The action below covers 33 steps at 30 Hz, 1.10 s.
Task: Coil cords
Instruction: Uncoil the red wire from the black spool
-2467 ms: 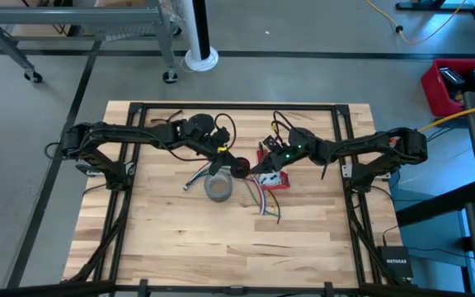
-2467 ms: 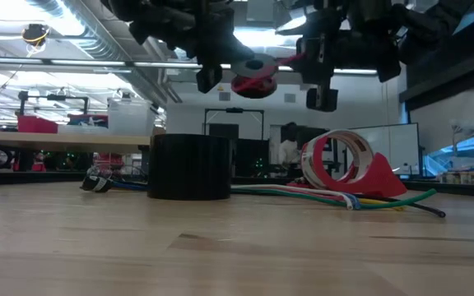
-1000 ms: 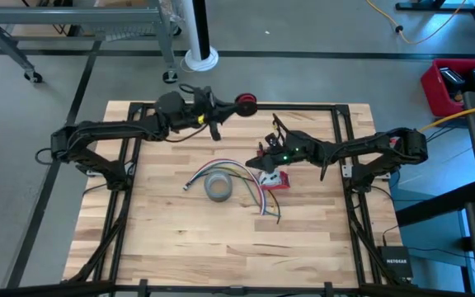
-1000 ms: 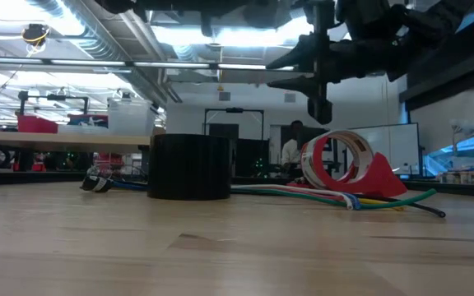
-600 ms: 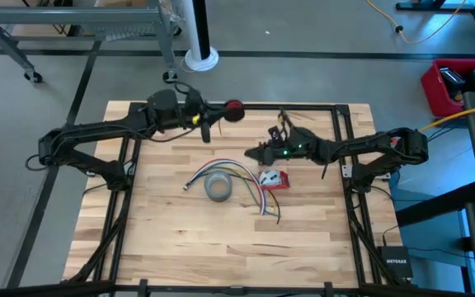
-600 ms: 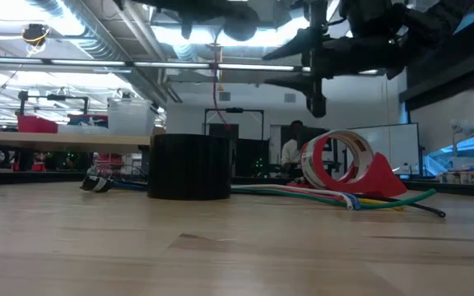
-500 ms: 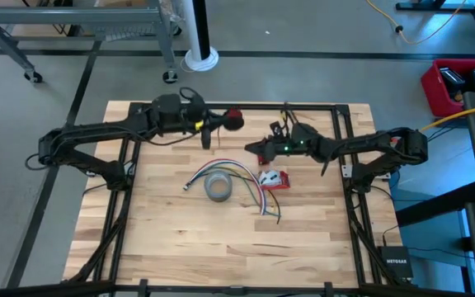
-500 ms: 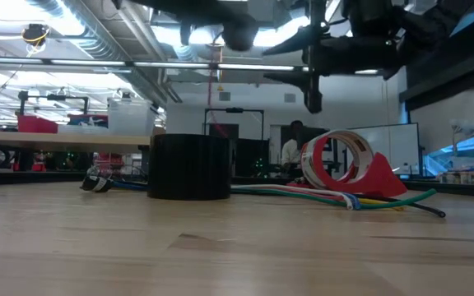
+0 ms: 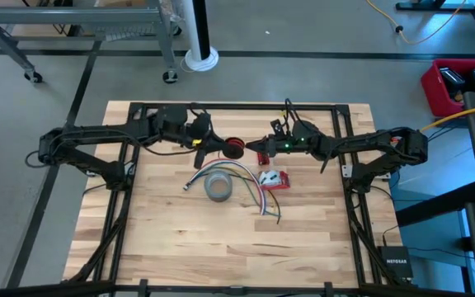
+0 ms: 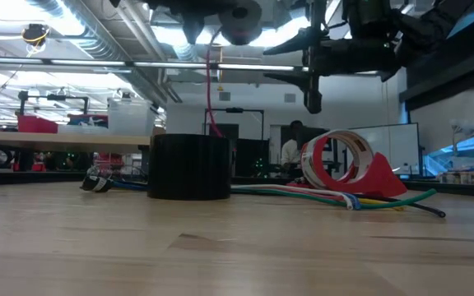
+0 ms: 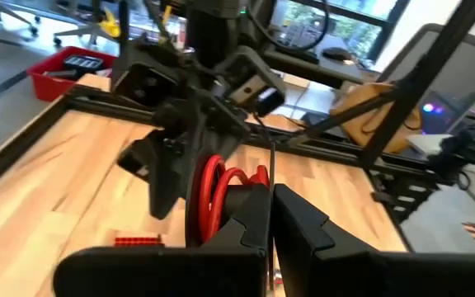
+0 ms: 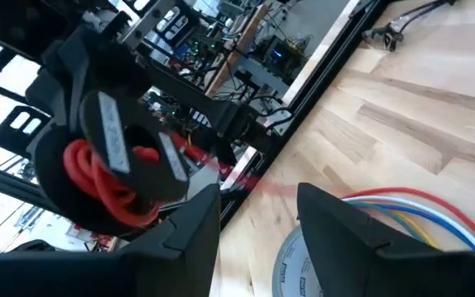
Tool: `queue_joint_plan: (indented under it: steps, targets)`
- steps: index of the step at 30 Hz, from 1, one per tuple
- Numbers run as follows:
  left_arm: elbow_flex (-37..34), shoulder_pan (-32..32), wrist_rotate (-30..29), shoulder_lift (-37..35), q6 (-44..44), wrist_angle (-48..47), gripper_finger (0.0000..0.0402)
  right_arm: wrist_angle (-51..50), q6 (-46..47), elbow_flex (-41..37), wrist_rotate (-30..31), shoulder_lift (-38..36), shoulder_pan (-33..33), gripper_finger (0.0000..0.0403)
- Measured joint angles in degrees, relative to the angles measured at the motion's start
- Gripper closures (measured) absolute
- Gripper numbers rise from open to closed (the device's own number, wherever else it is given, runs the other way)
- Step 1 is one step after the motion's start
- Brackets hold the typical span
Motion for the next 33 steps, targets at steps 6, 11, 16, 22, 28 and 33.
queue_joint_plan:
  steps: [6,11,16,22,28,33]
  targets:
    - [0.0,-0.7,0.3,0.2,-0.5,0.4,0.0402,2.0,0.2,0.0,-1.1,0.0,0.9,0.0237]
    - [0.0,-0.6,0.5,2.2,-1.2,1.2,0.0402,3.3,0.1,0.0,-1.4,0.0,2.4,0.0237]
    - [0.0,-0.7,0.3,3.8,-1.4,1.7,0.0402,2.9,0.1,-0.1,-1.6,0.0,2.6,0.0237]
    - [0.0,0.2,-1.0,3.8,-1.0,2.0,0.0402,0.7,2.3,0.0,-3.4,0.0,2.6,0.0237]
    - [0.0,1.2,-1.2,3.7,-1.2,2.1,0.0401,0.4,2.3,0.0,-3.8,0.0,2.6,0.0237]
    - [0.0,1.3,-0.6,3.7,-1.8,0.4,0.0401,-0.2,1.2,0.0,-2.7,0.0,1.9,0.0237]
